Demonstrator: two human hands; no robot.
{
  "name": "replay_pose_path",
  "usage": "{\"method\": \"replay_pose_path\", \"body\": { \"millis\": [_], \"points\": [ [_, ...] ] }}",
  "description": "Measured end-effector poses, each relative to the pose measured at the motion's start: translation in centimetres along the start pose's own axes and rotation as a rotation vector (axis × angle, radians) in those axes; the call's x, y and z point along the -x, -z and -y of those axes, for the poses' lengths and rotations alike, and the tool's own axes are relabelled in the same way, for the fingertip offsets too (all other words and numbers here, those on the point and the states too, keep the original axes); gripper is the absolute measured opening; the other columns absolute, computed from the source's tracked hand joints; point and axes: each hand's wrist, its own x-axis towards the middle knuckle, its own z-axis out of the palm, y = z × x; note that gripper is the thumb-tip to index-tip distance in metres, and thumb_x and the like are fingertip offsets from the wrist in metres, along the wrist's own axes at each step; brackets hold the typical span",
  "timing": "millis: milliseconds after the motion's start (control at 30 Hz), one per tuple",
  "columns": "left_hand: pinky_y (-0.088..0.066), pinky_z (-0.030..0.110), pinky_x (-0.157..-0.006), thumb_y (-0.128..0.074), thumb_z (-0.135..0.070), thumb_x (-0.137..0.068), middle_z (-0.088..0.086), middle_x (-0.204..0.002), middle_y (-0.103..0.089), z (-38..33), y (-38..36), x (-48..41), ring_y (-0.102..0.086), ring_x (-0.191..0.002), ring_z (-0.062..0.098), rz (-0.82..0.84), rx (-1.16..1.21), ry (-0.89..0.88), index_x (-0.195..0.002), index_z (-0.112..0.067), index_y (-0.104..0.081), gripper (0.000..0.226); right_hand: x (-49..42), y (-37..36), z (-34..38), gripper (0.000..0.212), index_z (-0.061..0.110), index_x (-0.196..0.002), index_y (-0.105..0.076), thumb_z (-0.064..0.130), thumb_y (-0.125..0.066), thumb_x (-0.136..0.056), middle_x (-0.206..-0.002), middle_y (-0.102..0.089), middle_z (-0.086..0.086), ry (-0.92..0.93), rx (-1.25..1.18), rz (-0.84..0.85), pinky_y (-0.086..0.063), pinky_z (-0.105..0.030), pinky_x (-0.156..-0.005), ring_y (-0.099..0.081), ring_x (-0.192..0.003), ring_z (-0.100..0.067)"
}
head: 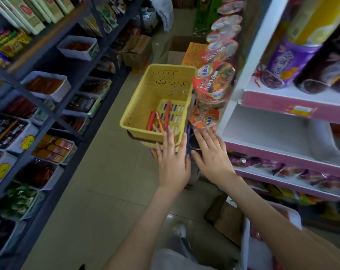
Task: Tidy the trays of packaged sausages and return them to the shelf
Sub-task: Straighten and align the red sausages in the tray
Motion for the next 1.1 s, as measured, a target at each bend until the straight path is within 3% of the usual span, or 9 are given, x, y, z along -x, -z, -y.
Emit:
{"method": "replay_pose_path", "body": {
  "millis": [167,333,367,467,633,800,967,1100],
  "points": [
    [-0.021,0.06,-0.108,-0.051,-0.023,-0.08,0.023,-0.15,-0.029,-6.2,-5.0,5.2,-0.026,-0.14,0.036,0.092,-0.038,-0.071,-0.143,-0.014,-0.038,0.065,8.2,-0.3,-6.5,0.059,0.014,-0.152,-0.019,0.03,-0.042,-0.099,-0.158,-0.02,-0.007,-0.055,0.029,0.041,0.005,-0.031,-0.113,-0.012,-0.147,-0.022],
    [-0.026,0.063,-0.105,-0.064,-0.029,-0.072,0.021,-0.149,-0.033,-13.8,-13.3,13.5,-0.032,-0.138,0.037,0.371,-0.086,-0.083,-0.141,-0.014,-0.042,0.074,20.4,-1.6,-16.4,0.063,0.011,-0.152,-0.016,0.023,-0.045,-0.098,-0.158,-0.018,-0.009,-0.172,-0.045,0.208,-0.004,-0.037,-0.118,-0.011,-0.147,-0.024],
    [-0.023,0.062,-0.108,-0.06,-0.03,-0.077,0.02,-0.152,-0.028,-15.2,-15.0,15.5,-0.027,-0.14,0.036,0.454,-0.099,-0.088,-0.144,-0.015,-0.037,0.073,23.1,-2.3,-18.4,0.064,0.01,-0.151,-0.016,0.021,-0.047,-0.097,-0.158,-0.018,-0.01,-0.203,-0.064,0.257,-0.008,-0.038,-0.118,-0.013,-0.147,-0.026],
    [0.007,0.052,-0.113,-0.046,-0.036,-0.092,0.011,-0.159,0.004,-17.4,-19.7,20.6,0.006,-0.147,0.027,0.709,-0.182,-0.089,-0.152,-0.022,-0.007,0.073,30.6,-5.6,-23.6,0.073,0.01,-0.152,-0.013,0.021,-0.054,-0.093,-0.158,-0.017,-0.009,-0.313,-0.11,0.433,-0.013,-0.04,-0.117,-0.013,-0.147,-0.026],
    [0.02,0.048,-0.107,-0.043,-0.039,-0.095,0.011,-0.156,0.021,-17.5,-26.7,26.0,0.037,-0.129,0.018,0.901,-0.208,-0.086,-0.143,-0.027,0.024,0.083,38.1,-13.7,-28.0,0.08,0.009,-0.152,-0.003,0.02,-0.055,-0.092,-0.156,-0.02,-0.009,-0.309,-0.101,0.748,-0.023,-0.036,-0.113,-0.026,-0.141,-0.027],
    [0.014,0.048,-0.115,-0.041,-0.043,-0.095,0.008,-0.153,0.028,-15.4,-33.7,29.4,0.035,-0.133,0.018,0.938,-0.196,-0.143,-0.151,-0.026,0.006,0.075,40.9,-22.7,-30.4,0.061,0.01,-0.144,-0.03,0.032,-0.054,-0.092,-0.138,-0.048,-0.013,-0.248,-0.205,0.955,-0.039,-0.036,-0.101,-0.051,-0.122,-0.03],
    [0.017,0.042,-0.114,-0.044,-0.042,-0.094,0.006,-0.141,0.047,-14.5,-36.0,31.1,0.044,-0.132,0.019,0.922,-0.171,-0.182,-0.151,-0.027,0.006,0.077,41.5,-26.5,-31.1,0.045,0.018,-0.131,-0.048,0.04,-0.052,-0.092,-0.132,-0.048,-0.009,-0.208,-0.163,0.965,-0.03,-0.033,-0.102,-0.041,-0.126,-0.028],
    [0.012,0.048,-0.116,-0.043,-0.038,-0.096,0.01,-0.143,0.041,-15.6,-35.4,31.1,0.045,-0.128,0.02,0.915,-0.26,-0.169,-0.152,-0.025,-0.003,0.07,41.0,-25.0,-31.5,0.036,0.019,-0.116,-0.054,0.044,-0.052,-0.09,-0.123,-0.051,-0.009,-0.191,-0.24,1.045,-0.034,-0.035,-0.099,-0.044,-0.119,-0.028]
  ]
}}
